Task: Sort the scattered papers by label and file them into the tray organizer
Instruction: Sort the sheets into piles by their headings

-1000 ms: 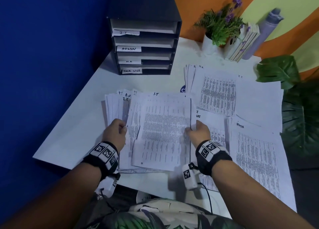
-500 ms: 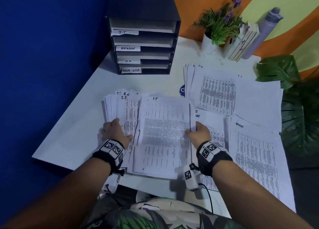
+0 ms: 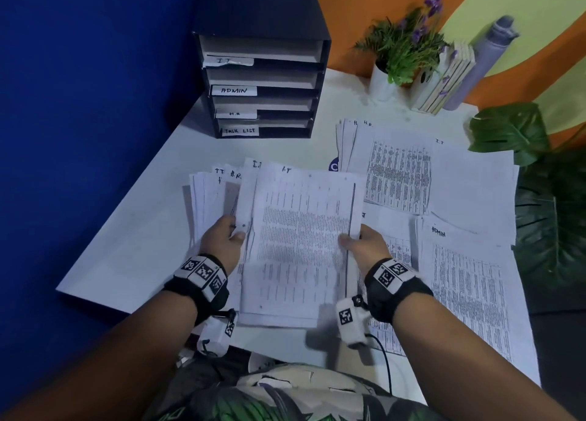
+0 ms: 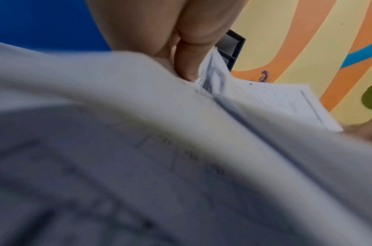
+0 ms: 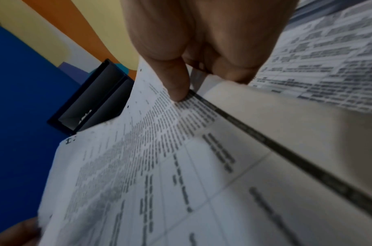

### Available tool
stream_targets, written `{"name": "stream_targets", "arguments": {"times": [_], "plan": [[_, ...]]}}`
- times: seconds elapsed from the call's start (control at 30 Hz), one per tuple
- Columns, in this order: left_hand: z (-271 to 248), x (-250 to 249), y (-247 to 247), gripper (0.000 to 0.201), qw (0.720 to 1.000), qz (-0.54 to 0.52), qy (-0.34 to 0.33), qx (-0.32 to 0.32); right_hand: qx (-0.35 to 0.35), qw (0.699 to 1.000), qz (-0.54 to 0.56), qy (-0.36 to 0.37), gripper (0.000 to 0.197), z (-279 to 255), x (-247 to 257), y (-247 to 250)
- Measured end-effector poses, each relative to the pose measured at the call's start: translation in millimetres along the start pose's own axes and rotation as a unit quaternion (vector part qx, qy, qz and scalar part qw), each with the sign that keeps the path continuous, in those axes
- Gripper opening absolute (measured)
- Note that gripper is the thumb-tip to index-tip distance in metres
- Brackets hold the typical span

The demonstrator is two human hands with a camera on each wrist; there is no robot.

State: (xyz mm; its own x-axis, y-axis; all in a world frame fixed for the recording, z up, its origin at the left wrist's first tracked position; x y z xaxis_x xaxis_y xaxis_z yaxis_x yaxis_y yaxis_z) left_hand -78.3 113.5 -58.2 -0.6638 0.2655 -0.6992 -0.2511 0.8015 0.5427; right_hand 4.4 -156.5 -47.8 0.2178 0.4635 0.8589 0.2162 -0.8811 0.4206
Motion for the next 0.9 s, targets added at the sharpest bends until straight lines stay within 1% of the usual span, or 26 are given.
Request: {"name": "stream_targets", "arguments": {"times": [0.07,0.1,0.17,0.2,0.23,0.27,0.3,0.33,0.4,0.47,0.53,0.57,0.63,0.67,0.7,0.77,0.83,0.9], "plan": [[-3.4,-7.0,-4.6,0.012,0.999,-0.017,-0.018,0.025,-0.008,1.0,0.028,-0.004,0.019,2.7,0.4,-3.4],[-4.6,-8.7,-5.7,0.015,0.999,-0.037,-0.015,0.035,-0.018,0.999,0.039,-0.004,0.024,2.9,2.2,-4.4],[-8.2,-12.8,-6.2,0.023,0.994,-0.09,0.001,0.06,-0.042,0.997,0.063,0.002,0.046,1.9,8.6,-4.4],[-8.7,-14.0,-6.4,0.027,0.993,-0.099,0.002,0.067,-0.051,0.996,0.073,0.015,0.057,0.6,14.5,-3.1],[-10.8,-17.2,-6.7,0.028,0.993,-0.087,-0.002,0.076,-0.058,0.995,0.076,0.031,0.062,-1.5,22.0,-1.5],[-13.2,-20.7,-7.3,0.028,0.994,-0.07,-0.014,0.083,-0.064,0.993,0.079,0.051,0.063,-3.1,29.6,-0.5],[-14.7,-24.5,-7.5,0.033,0.995,-0.054,-0.018,0.087,-0.067,0.992,0.079,0.07,0.06,-5.6,38.3,0.3],[-16.4,-30.4,-6.8,0.037,0.995,-0.046,-0.027,0.08,-0.066,0.99,0.082,0.09,0.057,-8.4,47.2,0.2],[-16.1,-40.9,-2.4,0.038,0.997,-0.054,-0.036,0.048,-0.072,0.983,0.103,0.135,0.054,-13.9,65.8,-0.4],[-16.2,-52.1,5.0,0.033,0.994,-0.106,-0.035,0.007,-0.085,0.967,0.144,0.193,0.053,-17.3,81.8,0.6],[-18.0,-62.1,10.5,0.025,0.982,-0.181,-0.043,-0.033,-0.074,0.958,0.155,0.228,0.058,-19.2,88.0,0.7],[-18.8,-65.1,12.0,0.023,0.974,-0.214,-0.05,-0.052,-0.053,0.962,0.141,0.229,0.06,-19.9,86.5,-0.7],[-20.2,-67.4,11.8,0.023,0.961,-0.258,-0.054,-0.077,0.004,0.975,0.096,0.201,0.062,-24.3,77.7,-5.5],[-21.2,-68.6,10.0,0.024,0.96,-0.263,-0.051,-0.082,0.019,0.981,0.068,0.183,0.06,-26.9,70.3,-6.4],[-18.2,-67.0,6.2,0.026,0.963,-0.254,-0.046,-0.082,0.019,0.985,0.043,0.166,0.056,-27.8,62.5,-5.9],[-15.4,-67.2,-3.5,0.033,0.973,-0.217,-0.046,-0.064,-0.024,0.99,0.018,0.138,0.051,-24.1,50.8,3.0],[-10.9,-63.7,-15.4,0.045,0.984,-0.17,-0.048,-0.03,-0.097,0.988,0.049,0.107,0.052,-12.9,41.4,24.0],[-3.0,-53.1,-25.2,0.053,0.996,-0.072,-0.048,-0.011,-0.171,0.979,0.077,0.081,0.055,3.3,32.4,55.5]]}}
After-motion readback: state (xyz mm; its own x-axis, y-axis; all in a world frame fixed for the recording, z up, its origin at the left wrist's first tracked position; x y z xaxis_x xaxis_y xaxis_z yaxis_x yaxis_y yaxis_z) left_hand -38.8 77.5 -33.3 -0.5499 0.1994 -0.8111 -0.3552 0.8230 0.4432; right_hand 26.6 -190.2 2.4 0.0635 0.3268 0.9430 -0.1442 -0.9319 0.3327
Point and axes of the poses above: each hand's wrist, its own z-axis towards the middle knuckle, its own y-axis out of the back of the hand, x = y × z, the point moved 3 cm from there along z, towards the middle knuckle, and after that the axes turned 11 degrees about y, right-handed, at the moved point
